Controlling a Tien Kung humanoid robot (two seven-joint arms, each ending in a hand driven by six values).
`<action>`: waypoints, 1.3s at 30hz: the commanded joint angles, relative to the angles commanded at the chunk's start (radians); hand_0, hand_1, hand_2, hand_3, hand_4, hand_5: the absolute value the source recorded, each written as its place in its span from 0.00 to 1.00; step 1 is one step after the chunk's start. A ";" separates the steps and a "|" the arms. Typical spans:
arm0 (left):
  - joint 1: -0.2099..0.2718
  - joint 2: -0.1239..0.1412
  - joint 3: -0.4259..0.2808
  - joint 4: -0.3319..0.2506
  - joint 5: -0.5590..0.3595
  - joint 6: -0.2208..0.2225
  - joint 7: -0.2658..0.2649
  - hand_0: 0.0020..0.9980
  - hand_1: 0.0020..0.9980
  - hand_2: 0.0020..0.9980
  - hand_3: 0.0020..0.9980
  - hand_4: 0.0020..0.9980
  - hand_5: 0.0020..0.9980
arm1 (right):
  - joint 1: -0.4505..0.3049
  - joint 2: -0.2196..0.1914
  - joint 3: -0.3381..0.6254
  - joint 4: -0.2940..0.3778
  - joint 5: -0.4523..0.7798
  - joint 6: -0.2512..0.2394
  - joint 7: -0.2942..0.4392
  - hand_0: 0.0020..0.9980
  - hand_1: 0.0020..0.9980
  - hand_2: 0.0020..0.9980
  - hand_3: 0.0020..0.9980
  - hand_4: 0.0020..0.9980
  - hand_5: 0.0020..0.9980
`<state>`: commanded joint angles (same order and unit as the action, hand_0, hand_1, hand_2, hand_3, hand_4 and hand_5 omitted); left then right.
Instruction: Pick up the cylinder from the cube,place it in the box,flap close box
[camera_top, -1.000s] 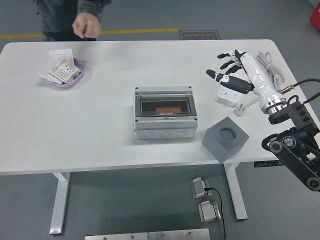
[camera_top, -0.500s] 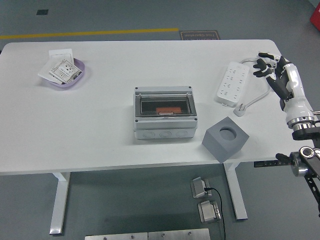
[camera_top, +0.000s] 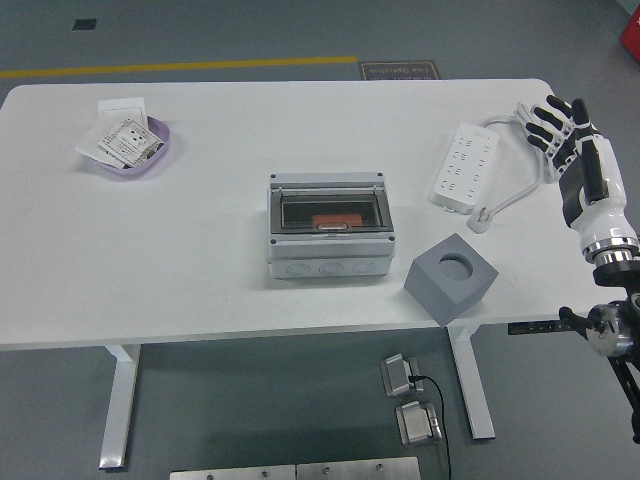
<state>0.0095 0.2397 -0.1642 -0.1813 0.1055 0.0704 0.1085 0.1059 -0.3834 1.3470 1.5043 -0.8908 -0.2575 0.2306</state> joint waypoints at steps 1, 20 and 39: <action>0.000 0.000 -0.002 0.000 0.001 0.000 0.000 0.61 0.62 0.58 0.57 0.58 0.11 | -0.001 -0.001 0.003 0.001 0.004 0.000 0.001 0.90 0.82 0.88 0.89 1.00 1.00; -0.003 0.004 -0.001 0.001 -0.006 -0.001 0.002 0.61 0.63 0.58 0.57 0.59 0.11 | 0.022 0.020 0.010 -0.019 0.031 -0.086 0.085 0.87 0.75 0.77 0.86 1.00 0.99; 0.001 -0.005 0.007 -0.002 -0.006 0.000 0.001 0.61 0.63 0.58 0.57 0.59 0.12 | 0.057 0.097 -0.040 -0.134 -0.267 -0.158 0.085 0.66 0.53 0.60 0.62 0.93 0.71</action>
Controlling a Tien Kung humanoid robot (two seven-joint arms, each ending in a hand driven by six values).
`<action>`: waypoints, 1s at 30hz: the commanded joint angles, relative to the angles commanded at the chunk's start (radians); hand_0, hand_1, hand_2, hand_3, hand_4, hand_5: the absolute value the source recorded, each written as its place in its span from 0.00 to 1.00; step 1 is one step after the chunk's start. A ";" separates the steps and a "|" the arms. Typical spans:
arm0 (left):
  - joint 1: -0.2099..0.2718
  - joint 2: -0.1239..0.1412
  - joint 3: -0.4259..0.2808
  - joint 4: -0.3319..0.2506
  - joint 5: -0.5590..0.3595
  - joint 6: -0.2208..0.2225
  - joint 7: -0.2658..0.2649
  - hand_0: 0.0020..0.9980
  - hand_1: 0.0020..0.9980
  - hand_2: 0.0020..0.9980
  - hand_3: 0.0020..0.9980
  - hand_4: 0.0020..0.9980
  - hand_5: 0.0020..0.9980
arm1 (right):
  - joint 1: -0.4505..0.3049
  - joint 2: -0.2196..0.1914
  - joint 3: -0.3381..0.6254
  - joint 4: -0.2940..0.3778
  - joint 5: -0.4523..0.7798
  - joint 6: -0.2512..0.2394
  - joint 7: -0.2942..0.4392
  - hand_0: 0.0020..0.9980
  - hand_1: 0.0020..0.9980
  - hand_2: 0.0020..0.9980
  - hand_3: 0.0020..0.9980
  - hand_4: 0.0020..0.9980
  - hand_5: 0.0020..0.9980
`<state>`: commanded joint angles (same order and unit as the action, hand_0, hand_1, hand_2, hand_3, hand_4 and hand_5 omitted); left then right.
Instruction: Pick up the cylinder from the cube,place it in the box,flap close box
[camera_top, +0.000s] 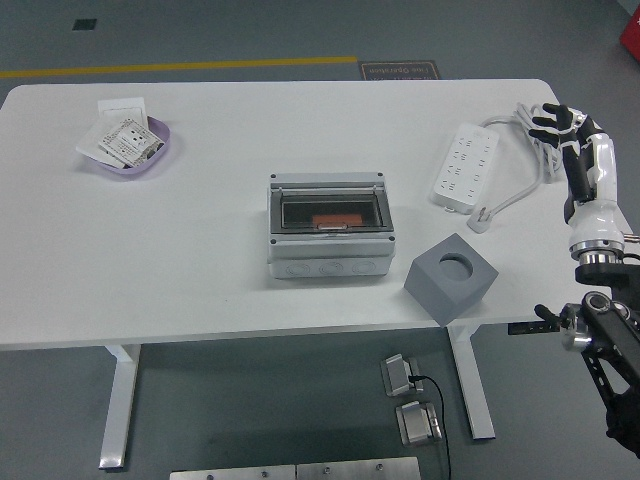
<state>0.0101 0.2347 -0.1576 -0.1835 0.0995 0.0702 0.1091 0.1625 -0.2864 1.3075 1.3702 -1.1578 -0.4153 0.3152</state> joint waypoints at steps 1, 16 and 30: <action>0.000 -0.001 0.002 0.000 0.000 0.000 0.000 0.61 0.63 0.58 0.57 0.59 0.12 | 0.002 0.001 -0.002 -0.005 -0.008 0.000 0.000 0.66 0.53 0.60 0.62 0.93 0.71; -0.001 -0.004 0.004 -0.003 0.011 0.002 0.000 0.61 0.63 0.58 0.57 0.59 0.12 | 0.001 0.009 -0.030 -0.045 0.033 0.007 0.039 0.73 0.63 0.68 0.83 0.81 0.21; -0.002 -0.006 0.006 0.000 0.013 0.004 -0.001 0.61 0.63 0.58 0.57 0.59 0.12 | -0.001 0.001 -0.035 -0.032 0.136 0.022 0.062 0.81 0.88 0.95 0.90 0.85 0.25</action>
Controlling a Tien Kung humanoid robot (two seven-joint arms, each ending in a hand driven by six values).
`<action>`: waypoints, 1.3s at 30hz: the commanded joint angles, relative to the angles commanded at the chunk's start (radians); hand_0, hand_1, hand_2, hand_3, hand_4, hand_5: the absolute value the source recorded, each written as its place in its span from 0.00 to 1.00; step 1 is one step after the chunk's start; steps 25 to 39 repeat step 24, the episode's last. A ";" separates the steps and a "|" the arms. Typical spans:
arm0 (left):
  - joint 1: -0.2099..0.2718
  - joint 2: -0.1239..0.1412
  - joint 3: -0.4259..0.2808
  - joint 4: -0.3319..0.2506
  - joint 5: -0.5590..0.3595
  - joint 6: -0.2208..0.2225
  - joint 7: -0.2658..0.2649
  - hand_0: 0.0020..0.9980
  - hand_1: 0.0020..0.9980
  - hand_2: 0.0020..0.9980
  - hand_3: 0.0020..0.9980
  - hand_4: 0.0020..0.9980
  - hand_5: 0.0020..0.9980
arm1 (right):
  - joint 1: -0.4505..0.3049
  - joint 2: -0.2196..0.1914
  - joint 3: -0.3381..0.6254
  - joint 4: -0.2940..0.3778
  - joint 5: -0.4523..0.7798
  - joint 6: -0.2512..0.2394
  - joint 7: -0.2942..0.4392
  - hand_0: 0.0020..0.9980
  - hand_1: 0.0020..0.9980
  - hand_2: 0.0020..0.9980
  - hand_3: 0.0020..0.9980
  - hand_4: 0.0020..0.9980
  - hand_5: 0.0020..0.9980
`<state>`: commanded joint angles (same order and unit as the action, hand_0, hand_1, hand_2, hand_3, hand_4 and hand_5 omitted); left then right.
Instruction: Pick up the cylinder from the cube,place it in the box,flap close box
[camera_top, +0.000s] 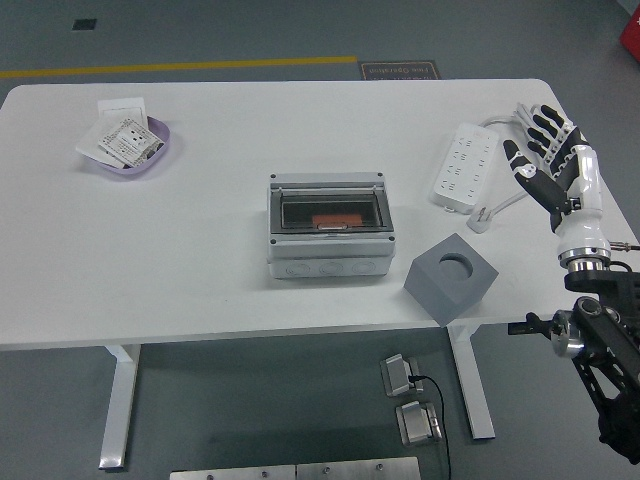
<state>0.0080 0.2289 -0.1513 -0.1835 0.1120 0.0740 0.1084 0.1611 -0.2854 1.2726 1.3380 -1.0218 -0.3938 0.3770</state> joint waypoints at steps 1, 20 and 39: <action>0.000 0.000 0.000 0.000 0.000 0.000 0.000 0.61 0.63 0.58 0.57 0.59 0.12 | 0.000 0.000 -0.001 0.000 0.005 0.000 0.002 0.81 0.88 0.95 0.90 0.85 0.25; 0.000 0.000 -0.001 0.002 0.000 0.007 -0.005 0.62 0.65 0.58 0.56 0.59 0.11 | -0.014 -0.014 -0.022 0.030 0.004 -0.016 -0.009 0.79 0.74 0.74 0.81 0.84 0.25; 0.001 -0.001 0.001 0.003 -0.002 0.008 -0.005 0.62 0.65 0.58 0.56 0.59 0.11 | -0.014 -0.015 -0.030 0.038 -0.001 -0.025 -0.016 0.79 0.74 0.74 0.81 0.84 0.25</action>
